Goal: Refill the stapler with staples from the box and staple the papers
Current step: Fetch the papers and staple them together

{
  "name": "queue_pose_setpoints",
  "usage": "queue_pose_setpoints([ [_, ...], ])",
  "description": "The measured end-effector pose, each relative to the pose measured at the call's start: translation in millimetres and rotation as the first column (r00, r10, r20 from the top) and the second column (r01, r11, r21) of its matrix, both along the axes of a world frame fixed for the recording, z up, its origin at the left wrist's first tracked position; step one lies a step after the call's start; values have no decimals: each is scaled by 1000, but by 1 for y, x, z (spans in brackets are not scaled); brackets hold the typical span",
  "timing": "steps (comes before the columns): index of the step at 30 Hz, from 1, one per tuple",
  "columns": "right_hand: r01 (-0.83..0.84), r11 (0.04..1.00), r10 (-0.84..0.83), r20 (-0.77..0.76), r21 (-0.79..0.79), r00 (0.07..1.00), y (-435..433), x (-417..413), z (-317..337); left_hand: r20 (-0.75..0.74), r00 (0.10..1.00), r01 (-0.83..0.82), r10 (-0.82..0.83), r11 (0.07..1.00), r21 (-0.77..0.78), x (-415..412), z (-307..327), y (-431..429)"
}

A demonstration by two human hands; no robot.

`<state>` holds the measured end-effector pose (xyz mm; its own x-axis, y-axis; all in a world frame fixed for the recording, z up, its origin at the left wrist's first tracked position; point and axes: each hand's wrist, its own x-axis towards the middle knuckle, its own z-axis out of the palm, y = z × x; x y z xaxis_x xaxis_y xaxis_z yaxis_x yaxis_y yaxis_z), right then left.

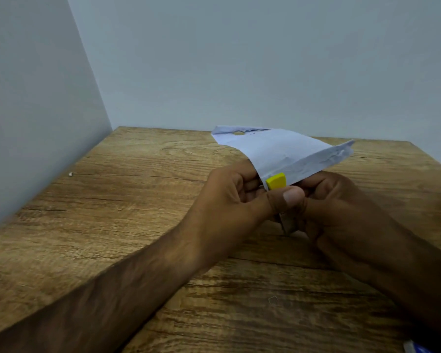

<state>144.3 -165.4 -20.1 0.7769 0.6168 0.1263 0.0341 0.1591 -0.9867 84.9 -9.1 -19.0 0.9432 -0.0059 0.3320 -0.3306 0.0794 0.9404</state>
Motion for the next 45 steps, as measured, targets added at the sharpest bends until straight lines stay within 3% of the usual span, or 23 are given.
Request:
queue_pose_setpoints([
  [7,47,999,-48,46,27,998,6,-9,5,15,998,-56,57,998,-13,-1,-2,-1],
  [13,57,998,-56,-8,19,998,8,-12,8,-45,998,-43,40,996,-78,-3,-4,-2],
  [18,20,999,-23,-67,-46,997,5,-10,13,-189,982,-8,-20,989,-144,0,3,6],
  [23,15,991,-28,-103,-130,994,5,-12,13,-339,941,-92,7,967,-237,5,6,11],
  [30,-116,972,93,-119,-206,989,-2,-11,18,-359,930,-172,76,954,-244,8,6,17],
  [36,-178,904,198,11,-389,980,-9,-13,19,-376,919,-235,117,929,-285,12,9,26],
  [41,-46,837,255,315,-545,914,-7,-22,20,-380,917,-222,121,947,-234,11,8,23],
  [45,-71,752,378,341,-656,861,-7,-30,23,-376,920,-202,113,957,-206,12,5,22],
])
